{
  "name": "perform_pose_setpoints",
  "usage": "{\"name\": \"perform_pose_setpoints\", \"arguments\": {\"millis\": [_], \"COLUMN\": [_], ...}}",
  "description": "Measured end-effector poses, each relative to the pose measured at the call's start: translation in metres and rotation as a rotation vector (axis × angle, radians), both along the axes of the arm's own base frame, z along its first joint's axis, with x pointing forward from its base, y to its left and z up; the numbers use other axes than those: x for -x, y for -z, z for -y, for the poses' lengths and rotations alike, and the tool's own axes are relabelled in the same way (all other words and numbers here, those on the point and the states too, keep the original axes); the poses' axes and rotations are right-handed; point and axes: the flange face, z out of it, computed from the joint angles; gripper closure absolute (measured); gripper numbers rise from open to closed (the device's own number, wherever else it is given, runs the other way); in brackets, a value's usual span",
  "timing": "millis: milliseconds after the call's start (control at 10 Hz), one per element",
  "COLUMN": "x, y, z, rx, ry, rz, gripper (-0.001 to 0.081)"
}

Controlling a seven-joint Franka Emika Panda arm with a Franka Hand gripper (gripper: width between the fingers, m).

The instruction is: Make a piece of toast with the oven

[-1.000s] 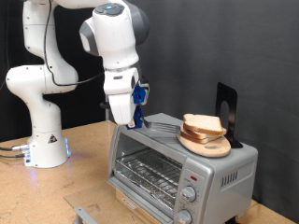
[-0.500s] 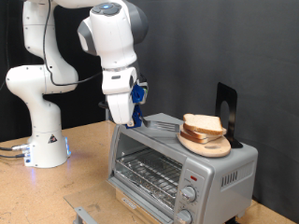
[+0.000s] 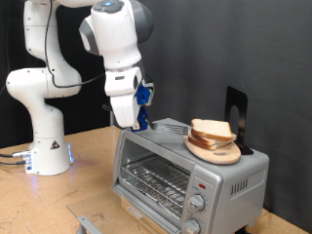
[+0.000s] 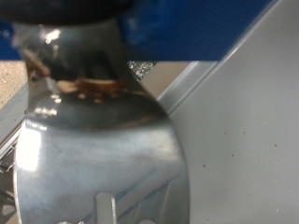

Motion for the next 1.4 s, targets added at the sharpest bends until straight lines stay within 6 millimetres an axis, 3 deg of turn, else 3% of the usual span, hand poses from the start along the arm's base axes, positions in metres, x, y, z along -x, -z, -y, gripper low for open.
{"name": "perform_pose_setpoints", "arguments": {"millis": [1400], "x": [-0.013], "y": [-0.002], "z": [-0.018], "rx": [0.01], "ry": [0.008], "rz": [0.028], "gripper": [0.0413]}}
